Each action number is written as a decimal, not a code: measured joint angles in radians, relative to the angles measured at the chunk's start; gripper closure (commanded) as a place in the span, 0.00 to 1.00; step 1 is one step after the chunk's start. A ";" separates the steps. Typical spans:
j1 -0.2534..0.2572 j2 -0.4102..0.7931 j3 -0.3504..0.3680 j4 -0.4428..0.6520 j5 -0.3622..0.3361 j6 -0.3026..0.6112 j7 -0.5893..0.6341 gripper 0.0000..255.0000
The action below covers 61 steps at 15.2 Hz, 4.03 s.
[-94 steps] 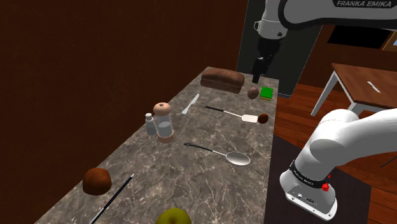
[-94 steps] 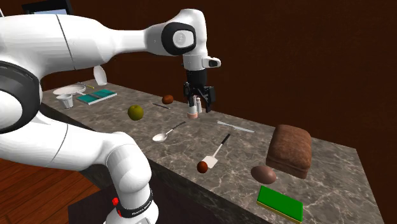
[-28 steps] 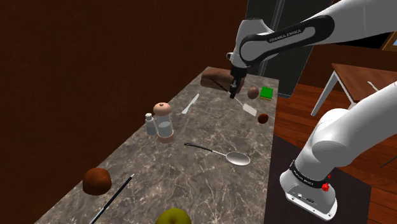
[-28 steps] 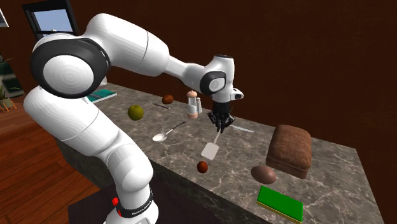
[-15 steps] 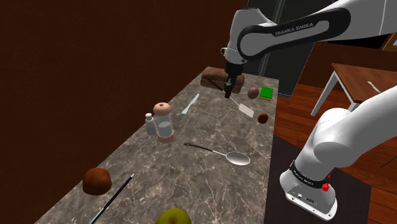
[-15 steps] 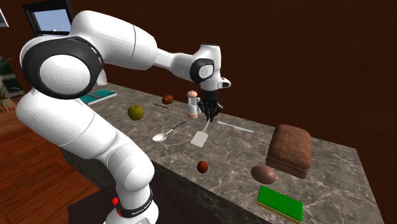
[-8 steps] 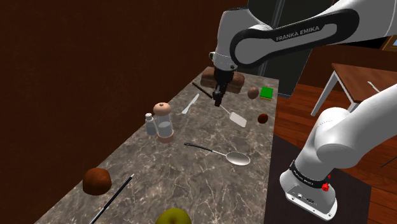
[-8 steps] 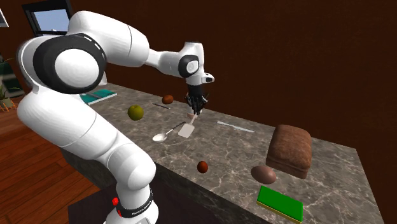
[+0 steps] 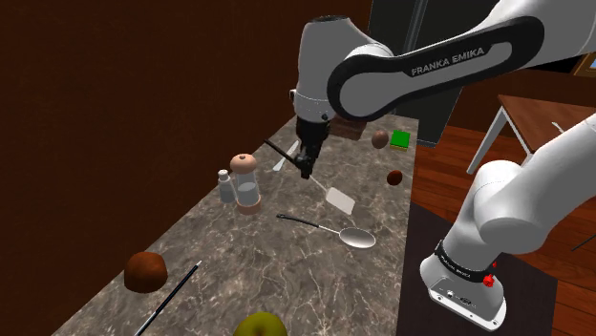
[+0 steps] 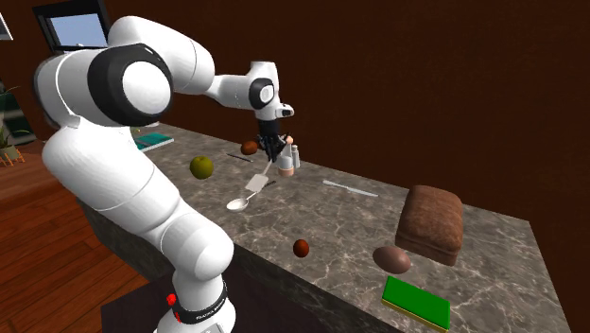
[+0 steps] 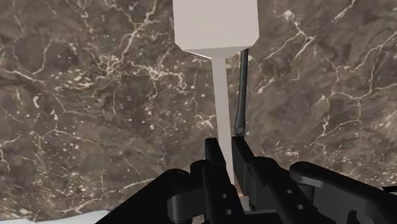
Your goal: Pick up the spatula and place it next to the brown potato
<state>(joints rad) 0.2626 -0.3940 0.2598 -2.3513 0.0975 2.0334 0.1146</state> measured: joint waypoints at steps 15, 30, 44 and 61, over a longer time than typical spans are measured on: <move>0.099 0.335 0.266 0.342 -0.103 -0.019 0.423 1.00; 0.123 0.459 0.292 0.293 -0.184 0.133 0.518 1.00; 0.135 0.550 0.283 0.222 -0.256 0.278 0.573 1.00; 0.125 0.470 0.294 0.266 -0.194 0.170 0.529 0.00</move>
<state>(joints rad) 0.3873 0.0762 0.5538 -2.0854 -0.0962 2.2037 0.6440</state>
